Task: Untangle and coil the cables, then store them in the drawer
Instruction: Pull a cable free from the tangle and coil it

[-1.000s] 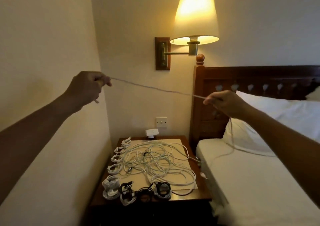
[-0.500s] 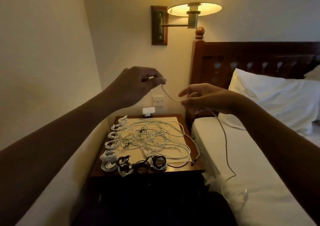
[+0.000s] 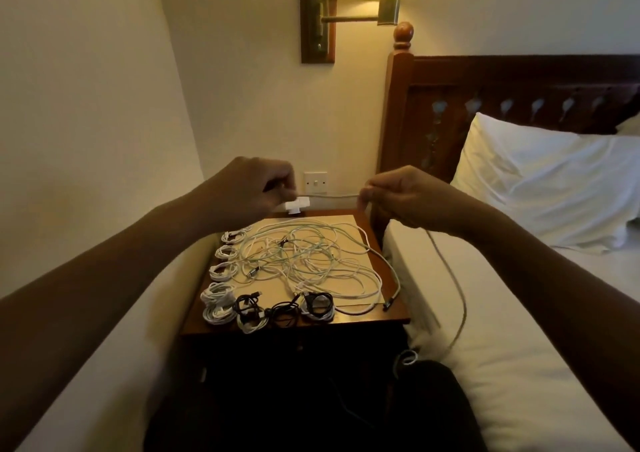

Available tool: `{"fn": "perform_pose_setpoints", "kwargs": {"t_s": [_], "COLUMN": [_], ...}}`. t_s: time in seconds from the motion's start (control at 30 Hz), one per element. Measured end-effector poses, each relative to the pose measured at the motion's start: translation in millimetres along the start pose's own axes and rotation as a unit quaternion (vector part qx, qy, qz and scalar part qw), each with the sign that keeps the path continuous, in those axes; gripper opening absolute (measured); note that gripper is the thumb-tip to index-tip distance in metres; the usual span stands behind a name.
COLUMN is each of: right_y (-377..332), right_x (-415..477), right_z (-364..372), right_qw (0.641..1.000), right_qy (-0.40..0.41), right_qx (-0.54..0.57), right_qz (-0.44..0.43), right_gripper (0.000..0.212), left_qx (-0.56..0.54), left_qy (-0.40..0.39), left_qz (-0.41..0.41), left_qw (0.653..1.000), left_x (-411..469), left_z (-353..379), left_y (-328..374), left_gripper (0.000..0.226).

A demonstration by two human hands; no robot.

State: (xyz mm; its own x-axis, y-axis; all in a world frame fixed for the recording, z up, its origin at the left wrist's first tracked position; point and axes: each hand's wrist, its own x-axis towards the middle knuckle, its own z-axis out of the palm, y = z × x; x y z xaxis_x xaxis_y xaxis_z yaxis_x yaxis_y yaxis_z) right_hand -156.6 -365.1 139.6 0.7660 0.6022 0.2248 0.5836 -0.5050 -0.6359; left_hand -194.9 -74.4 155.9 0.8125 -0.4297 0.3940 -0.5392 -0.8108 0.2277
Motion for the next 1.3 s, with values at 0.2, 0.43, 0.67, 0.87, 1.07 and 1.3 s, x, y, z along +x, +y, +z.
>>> {"fn": "perform_pose_setpoints", "kwargs": {"t_s": [0.2, 0.43, 0.67, 0.87, 1.07, 1.3], "right_y": [104.2, 182.5, 121.4, -5.1, -4.7, 14.7], "right_x": [-28.3, -82.3, -51.5, 0.2, 10.3, 0.8], "right_z": [6.2, 8.4, 37.2, 86.0, 78.2, 113.9], "right_qw": [0.980, 0.951, 0.955, 0.992, 0.993, 0.993], "right_qy": [0.064, 0.078, -0.067, -0.043, 0.110, 0.112], "right_qx": [-0.140, -0.138, -0.159, 0.095, 0.041, 0.026], "right_qz": [0.126, 0.265, 0.240, 0.063, 0.009, 0.040], "right_gripper": [0.028, 0.035, 0.050, 0.049, 0.025, 0.025], "left_qx": [0.112, 0.160, -0.036, -0.256, -0.288, -0.690], "left_qy": [0.024, 0.097, -0.028, -0.021, -0.104, -0.032], "left_qz": [-0.166, -0.330, -0.219, -0.169, -0.217, -0.197], "left_qw": [0.979, 0.925, 0.975, 0.951, 0.927, 0.696], "left_x": [-40.1, -76.1, -32.1, -11.3, -41.9, -59.4], "left_z": [22.7, 18.5, 21.2, 39.9, 29.5, 32.0], "left_y": [-104.8, -151.3, -66.1, 0.5, 4.8, 21.3], "left_gripper": [0.023, 0.016, 0.019, 0.018, 0.029, 0.028]}}
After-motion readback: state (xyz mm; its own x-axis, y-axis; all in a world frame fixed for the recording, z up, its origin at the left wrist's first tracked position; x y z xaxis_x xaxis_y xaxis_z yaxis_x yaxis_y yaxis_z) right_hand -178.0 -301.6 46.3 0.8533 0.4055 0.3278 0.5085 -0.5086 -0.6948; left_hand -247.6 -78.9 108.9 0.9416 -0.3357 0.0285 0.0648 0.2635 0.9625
